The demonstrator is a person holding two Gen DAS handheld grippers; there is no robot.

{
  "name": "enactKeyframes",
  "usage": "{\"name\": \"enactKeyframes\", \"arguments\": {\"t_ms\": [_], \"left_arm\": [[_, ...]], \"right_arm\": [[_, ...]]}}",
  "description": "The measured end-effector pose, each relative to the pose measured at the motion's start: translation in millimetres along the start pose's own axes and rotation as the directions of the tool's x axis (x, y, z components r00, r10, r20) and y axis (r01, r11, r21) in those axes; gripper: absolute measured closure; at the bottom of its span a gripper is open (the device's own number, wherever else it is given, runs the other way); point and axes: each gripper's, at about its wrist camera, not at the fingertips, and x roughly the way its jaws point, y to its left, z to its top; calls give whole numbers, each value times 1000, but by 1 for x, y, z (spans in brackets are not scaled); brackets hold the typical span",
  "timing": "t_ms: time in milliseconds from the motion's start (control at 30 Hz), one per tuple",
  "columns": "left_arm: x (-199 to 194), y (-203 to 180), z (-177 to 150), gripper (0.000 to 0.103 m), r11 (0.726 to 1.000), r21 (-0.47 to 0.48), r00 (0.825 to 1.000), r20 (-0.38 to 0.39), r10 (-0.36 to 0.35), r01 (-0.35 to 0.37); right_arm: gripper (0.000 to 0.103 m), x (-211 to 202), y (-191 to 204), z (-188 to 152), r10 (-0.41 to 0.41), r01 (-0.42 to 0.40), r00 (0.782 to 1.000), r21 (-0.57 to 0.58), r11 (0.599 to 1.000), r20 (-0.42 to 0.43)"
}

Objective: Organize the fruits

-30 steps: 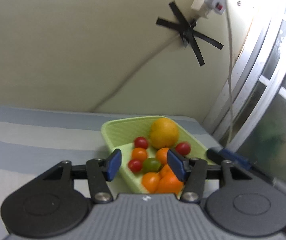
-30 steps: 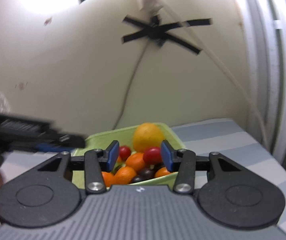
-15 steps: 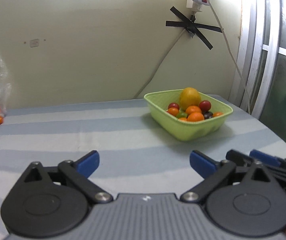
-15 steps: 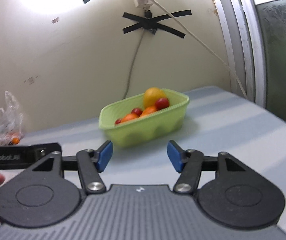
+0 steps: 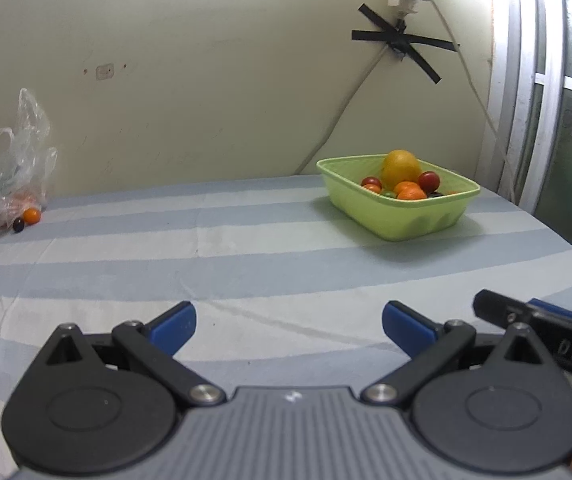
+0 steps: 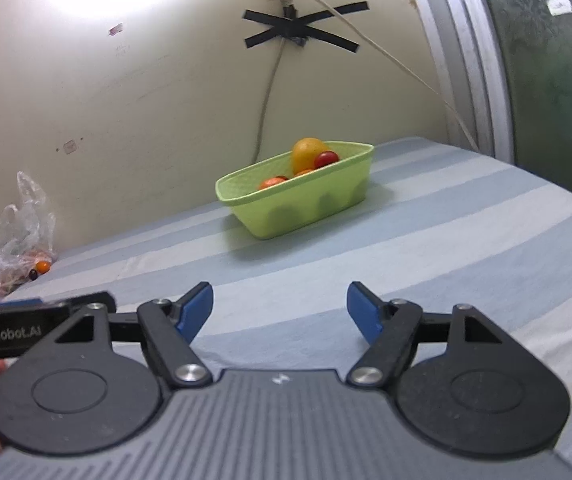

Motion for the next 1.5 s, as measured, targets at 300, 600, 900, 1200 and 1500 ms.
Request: {"name": "enactKeyframes", "arguments": {"t_ms": [300, 600, 900, 1200, 1500], "left_arm": [[6, 4, -6, 0, 999, -2, 999, -8, 47, -47], [8, 9, -7, 0, 997, -9, 997, -15, 71, -71], [6, 12, -8, 0, 993, -1, 993, -1, 114, -114], [3, 13, -9, 0, 984, 13, 984, 41, 176, -177], [-4, 6, -8, 0, 977, 77, 977, 101, 190, -198]], "right_arm": [[26, 4, -19, 2, 3, 1, 1000, 114, 994, -30], [25, 3, -18, 1, 5, -1, 1000, 108, 994, -31], [25, 2, -12, 0, -2, 4, 1000, 67, 998, -25], [25, 4, -6, 0, -6, 6, 1000, 21, 1000, -28], [24, 5, -6, 1, -2, 3, 999, 33, 999, -35]]}}
